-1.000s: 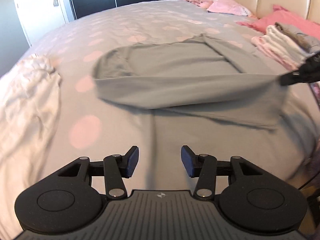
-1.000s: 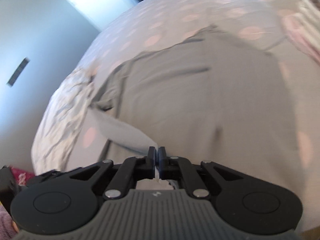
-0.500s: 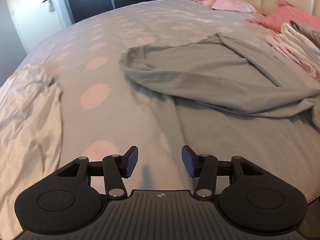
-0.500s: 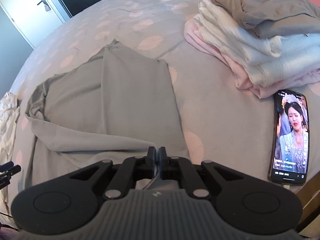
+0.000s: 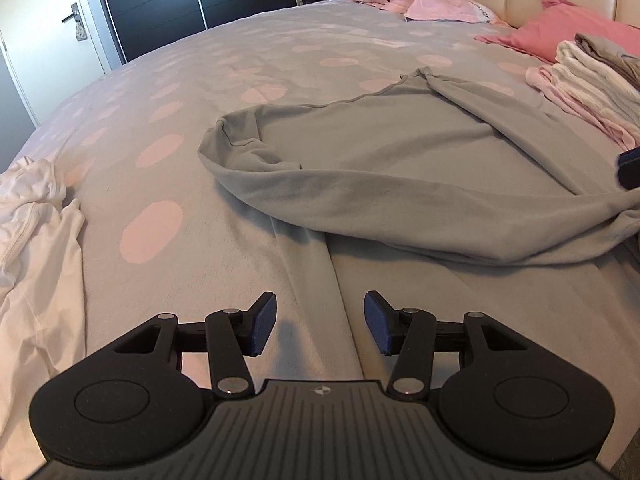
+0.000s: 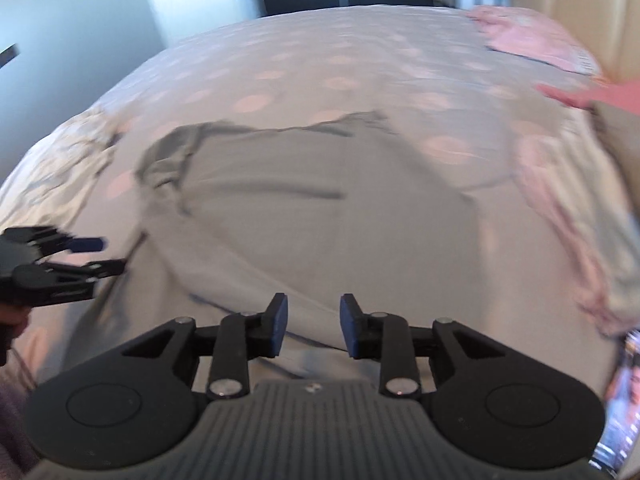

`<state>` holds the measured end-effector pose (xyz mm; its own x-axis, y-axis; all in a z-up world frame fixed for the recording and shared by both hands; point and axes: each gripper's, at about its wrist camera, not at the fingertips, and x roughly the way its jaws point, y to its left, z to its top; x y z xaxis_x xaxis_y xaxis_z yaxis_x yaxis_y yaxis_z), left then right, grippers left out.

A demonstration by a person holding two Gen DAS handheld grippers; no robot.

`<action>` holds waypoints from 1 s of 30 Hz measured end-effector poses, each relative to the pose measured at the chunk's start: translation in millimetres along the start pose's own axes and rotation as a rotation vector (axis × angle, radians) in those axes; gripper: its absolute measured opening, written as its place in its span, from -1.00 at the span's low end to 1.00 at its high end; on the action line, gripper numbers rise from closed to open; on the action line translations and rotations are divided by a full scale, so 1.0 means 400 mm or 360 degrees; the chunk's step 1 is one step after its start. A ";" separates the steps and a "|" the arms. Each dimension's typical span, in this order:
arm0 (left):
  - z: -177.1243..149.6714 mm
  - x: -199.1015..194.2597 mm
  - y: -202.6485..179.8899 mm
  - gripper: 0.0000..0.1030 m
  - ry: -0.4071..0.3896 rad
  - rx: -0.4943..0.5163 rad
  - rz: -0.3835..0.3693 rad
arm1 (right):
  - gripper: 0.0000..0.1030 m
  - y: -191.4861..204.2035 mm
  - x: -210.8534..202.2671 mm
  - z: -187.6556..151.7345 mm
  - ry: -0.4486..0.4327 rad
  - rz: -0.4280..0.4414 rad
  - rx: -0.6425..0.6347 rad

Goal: Fold clothes

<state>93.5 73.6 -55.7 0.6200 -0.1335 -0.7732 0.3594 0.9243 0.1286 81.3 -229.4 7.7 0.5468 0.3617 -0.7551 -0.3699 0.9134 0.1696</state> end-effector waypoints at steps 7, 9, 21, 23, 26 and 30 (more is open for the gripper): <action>0.014 0.041 0.009 -0.16 -0.0045 0.0011 -0.0004 | -0.36 0.162 0.140 0.101 0.0076 0.0243 -0.0334; 0.021 0.055 0.008 -0.19 -0.0058 0.0028 -0.0009 | -0.36 0.195 0.183 0.126 0.0099 0.0282 -0.0412; 0.057 0.094 0.011 -0.96 -0.0127 0.0079 0.0021 | -0.94 0.242 0.343 0.219 0.0153 0.0462 -0.0419; 0.054 0.086 0.021 -0.98 -0.0138 0.0062 0.0050 | -0.98 0.229 0.333 0.234 0.0120 0.0484 -0.0357; 0.045 0.081 0.042 -1.00 -0.0135 0.0028 0.0072 | -1.00 0.195 0.322 0.255 0.0075 0.0431 -0.0272; 0.041 0.077 0.066 -1.00 -0.0121 -0.0022 0.0097 | -0.84 0.168 0.336 0.266 0.0066 0.0440 -0.0219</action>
<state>133.5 87.9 -66.2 0.6918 -0.1034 -0.7146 0.3100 0.9364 0.1647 210.1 -99.7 -14.9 0.3812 0.5824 -0.7180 -0.6000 0.7467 0.2871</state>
